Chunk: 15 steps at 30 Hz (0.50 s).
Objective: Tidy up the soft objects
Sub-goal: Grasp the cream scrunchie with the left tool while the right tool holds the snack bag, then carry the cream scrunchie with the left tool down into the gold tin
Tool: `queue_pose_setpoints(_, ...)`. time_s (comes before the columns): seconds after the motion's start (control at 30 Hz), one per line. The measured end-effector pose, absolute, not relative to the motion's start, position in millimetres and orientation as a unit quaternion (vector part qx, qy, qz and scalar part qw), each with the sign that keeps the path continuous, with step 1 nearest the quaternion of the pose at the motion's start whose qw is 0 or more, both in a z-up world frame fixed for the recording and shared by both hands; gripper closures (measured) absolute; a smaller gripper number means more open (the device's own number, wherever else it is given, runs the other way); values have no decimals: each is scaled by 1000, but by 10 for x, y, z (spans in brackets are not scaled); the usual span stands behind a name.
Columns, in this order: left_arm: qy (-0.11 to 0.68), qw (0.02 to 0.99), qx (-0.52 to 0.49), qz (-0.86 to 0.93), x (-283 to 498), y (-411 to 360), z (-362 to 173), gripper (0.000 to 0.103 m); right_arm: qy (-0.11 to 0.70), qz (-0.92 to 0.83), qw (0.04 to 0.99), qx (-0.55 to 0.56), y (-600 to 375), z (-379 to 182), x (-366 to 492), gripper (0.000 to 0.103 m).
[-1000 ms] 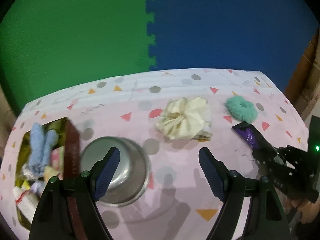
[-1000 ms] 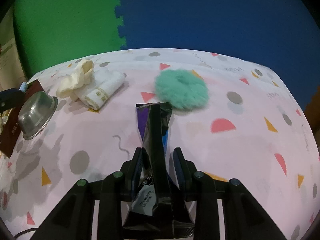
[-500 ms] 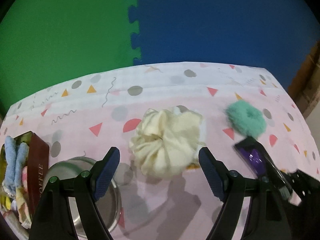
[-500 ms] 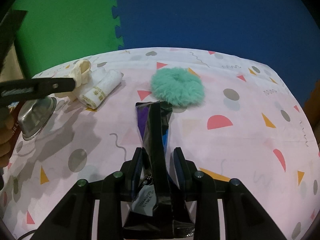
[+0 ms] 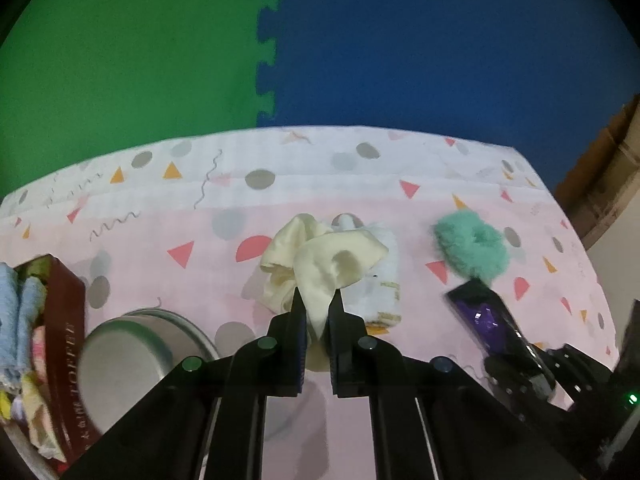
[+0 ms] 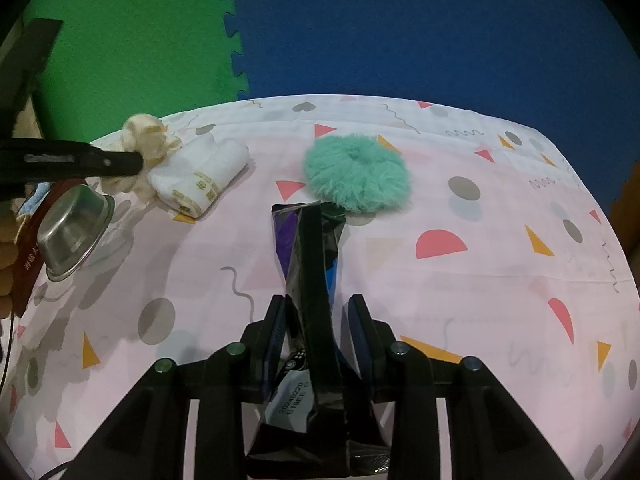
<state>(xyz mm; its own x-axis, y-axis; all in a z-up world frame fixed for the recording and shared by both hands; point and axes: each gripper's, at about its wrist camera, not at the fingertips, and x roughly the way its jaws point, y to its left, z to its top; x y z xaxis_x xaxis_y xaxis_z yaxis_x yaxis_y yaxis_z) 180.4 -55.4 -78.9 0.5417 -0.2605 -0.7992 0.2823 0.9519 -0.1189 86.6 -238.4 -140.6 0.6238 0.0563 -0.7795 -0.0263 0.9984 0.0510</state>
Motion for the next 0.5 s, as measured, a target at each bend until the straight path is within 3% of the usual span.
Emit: queue_pose_setpoints(0.5,427,891,7,-154,1370,-378,-301,96,433,22,901,17,-2375,-1409,861,70)
